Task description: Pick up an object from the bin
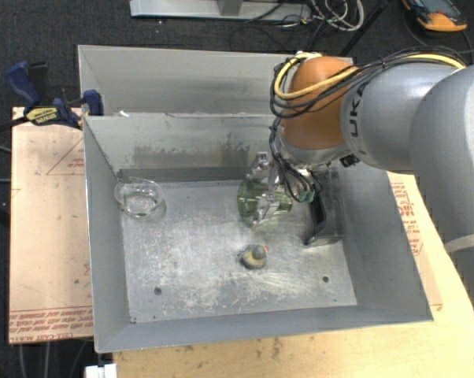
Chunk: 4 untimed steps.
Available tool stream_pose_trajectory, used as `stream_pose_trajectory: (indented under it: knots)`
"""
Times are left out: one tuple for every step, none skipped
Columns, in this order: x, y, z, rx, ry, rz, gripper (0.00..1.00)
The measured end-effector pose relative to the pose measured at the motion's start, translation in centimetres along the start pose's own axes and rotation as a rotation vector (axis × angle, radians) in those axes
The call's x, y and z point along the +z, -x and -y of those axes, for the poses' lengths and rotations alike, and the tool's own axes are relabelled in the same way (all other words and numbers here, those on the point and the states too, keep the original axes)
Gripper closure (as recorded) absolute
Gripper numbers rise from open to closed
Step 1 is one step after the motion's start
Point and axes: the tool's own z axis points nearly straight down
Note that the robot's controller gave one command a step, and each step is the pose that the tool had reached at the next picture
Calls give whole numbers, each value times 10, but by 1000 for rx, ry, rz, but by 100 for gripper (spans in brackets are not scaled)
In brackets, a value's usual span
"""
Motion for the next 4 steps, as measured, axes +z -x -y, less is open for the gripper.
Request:
stream_pose_trajectory:
  knots:
    - [0,0,0,0,0,0,100]
    - [0,0,0,0,0,0,100]
    - [0,0,0,0,0,0,100]
    - [0,0,0,0,0,0,100]
